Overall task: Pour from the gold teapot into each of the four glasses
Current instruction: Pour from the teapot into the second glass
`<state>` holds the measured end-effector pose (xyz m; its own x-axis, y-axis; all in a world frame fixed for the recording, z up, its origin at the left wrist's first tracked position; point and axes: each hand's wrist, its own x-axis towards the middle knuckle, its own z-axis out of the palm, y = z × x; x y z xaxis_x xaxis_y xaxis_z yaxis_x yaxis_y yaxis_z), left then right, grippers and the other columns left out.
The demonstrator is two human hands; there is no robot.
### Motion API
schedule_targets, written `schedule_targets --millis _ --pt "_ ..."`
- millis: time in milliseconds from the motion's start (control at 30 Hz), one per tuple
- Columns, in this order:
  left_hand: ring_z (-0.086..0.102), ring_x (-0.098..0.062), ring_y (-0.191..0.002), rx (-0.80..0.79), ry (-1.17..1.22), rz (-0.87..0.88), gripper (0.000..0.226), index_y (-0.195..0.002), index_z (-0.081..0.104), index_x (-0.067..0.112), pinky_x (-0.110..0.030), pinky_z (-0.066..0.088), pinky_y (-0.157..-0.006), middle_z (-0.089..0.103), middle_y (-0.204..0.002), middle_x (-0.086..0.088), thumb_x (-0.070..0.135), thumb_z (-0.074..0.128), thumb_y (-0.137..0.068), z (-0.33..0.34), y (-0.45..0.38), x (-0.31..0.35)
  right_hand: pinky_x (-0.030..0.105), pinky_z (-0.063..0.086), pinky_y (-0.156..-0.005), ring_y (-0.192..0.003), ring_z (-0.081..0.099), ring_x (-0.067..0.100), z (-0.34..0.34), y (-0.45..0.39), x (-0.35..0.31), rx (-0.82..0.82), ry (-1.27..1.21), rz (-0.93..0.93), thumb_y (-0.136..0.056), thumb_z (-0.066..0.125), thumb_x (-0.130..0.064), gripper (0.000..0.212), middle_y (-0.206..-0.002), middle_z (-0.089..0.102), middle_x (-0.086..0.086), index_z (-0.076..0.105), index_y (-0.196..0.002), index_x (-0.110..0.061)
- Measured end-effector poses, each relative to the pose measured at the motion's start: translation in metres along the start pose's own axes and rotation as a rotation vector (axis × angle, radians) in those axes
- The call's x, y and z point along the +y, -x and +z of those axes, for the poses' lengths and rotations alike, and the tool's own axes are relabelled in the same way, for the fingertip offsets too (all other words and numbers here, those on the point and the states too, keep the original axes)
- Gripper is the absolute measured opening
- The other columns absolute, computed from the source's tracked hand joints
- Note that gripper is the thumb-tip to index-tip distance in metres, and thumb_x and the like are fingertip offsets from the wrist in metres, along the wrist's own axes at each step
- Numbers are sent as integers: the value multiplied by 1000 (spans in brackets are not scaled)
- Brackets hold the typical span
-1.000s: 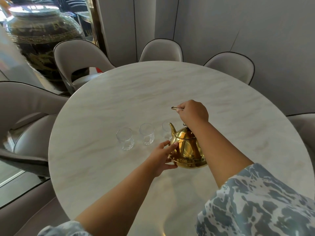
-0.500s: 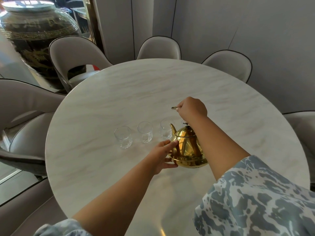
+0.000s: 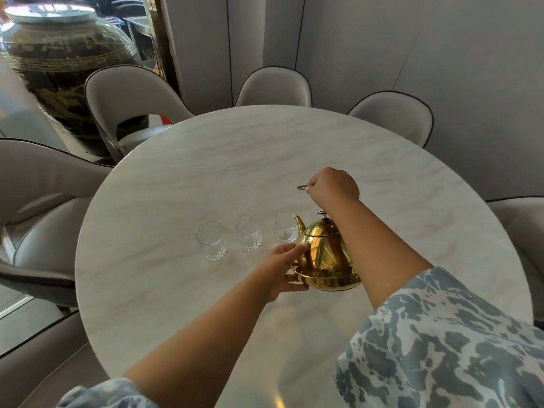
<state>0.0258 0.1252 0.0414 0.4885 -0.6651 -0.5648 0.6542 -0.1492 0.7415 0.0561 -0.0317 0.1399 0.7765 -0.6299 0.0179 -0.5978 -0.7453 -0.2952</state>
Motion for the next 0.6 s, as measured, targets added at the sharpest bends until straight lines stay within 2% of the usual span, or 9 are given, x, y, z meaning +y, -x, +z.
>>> schedule_targets --millis 267,400,600 --pt "68 -37 -95 7 7 -1 49 -129 54 13 -57 56 -90 59 -115 -19 34 70 -87 4 2 0 22 42 -52 -75 63 22 0 -4 3 -8 22 1 -91 62 -18 20 -94 74 5 75 -106 -16" --pt "66 -41 -102 4 7 -2 53 -131 53 13 -56 56 -89 55 -123 -21 35 70 -87 5 3 1 25 44 -57 -77 62 23 0 -4 3 -14 27 -6 -91 61 -17 21 -96 73 5 74 -108 -16" --pt "67 -41 -99 -9 8 -12 40 -120 57 14 -55 56 -89 56 -118 -21 35 68 -88 5 6 2 26 45 -61 -77 58 23 -2 -6 0 -28 47 -9 -92 61 -18 21 -100 72 6 74 -109 -16"
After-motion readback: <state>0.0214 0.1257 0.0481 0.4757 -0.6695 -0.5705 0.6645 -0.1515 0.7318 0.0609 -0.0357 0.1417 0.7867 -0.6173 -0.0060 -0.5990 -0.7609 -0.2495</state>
